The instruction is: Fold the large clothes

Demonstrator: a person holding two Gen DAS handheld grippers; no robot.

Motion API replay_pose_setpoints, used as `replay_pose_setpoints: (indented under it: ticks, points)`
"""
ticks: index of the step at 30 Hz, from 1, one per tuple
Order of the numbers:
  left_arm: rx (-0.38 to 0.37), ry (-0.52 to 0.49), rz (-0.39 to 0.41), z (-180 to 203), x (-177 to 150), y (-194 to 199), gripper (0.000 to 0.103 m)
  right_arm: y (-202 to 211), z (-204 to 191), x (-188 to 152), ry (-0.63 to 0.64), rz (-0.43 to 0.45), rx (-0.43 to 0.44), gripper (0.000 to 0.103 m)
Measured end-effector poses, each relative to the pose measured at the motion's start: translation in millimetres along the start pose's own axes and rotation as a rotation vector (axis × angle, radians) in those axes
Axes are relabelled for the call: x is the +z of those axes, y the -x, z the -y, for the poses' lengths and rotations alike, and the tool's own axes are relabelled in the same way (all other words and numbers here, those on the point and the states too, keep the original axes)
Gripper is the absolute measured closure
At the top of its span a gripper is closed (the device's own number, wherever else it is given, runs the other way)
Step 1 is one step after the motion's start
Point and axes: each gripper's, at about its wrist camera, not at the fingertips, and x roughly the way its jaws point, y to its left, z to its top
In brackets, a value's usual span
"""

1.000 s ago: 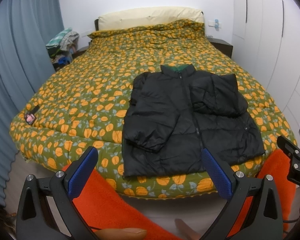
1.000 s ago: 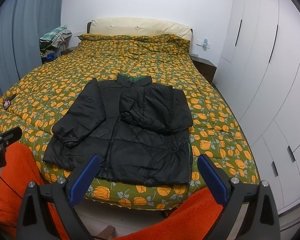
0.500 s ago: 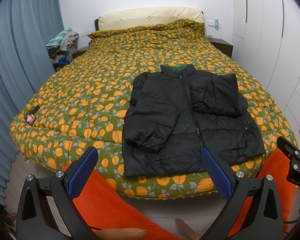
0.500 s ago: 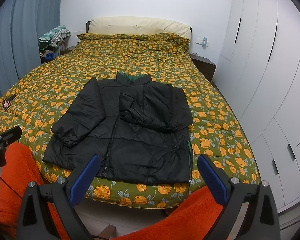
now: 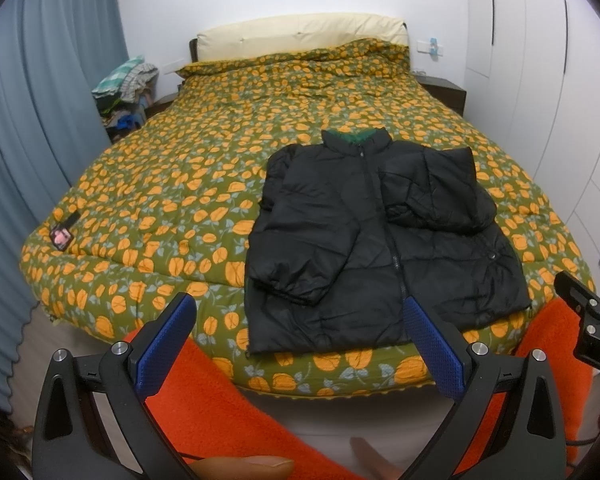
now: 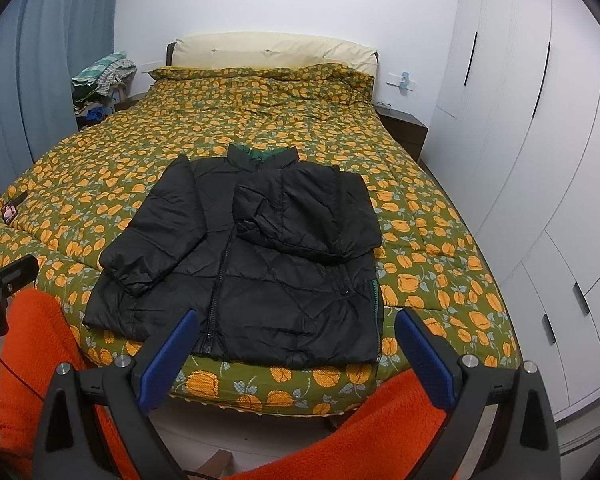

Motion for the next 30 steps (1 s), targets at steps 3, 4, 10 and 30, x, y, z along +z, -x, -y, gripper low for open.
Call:
replay_pose_setpoints:
  ticks: [3, 4, 10, 30]
  points:
    - [0.0, 0.001, 0.0, -0.6, 0.5, 0.0, 0.0, -0.7, -0.4, -0.3, 0.001, 0.0, 0.0, 0.003]
    - [0.0, 0.0, -0.001, -1.2, 0.8, -0.1, 0.0, -0.5, 0.4, -0.2, 0.001, -0.001, 0.002, 0.003]
    - [0.002, -0.001, 0.0, -1.8, 0.5, -0.6, 0.0, -0.3, 0.8, 0.8, -0.002, -0.002, -0.001, 0.003]
    - [0.004, -0.003, -0.004, -4.8, 2.0, -2.1, 0.0, 0.0, 0.2, 1.1, -0.007, -0.01, 0.001, 0.003]
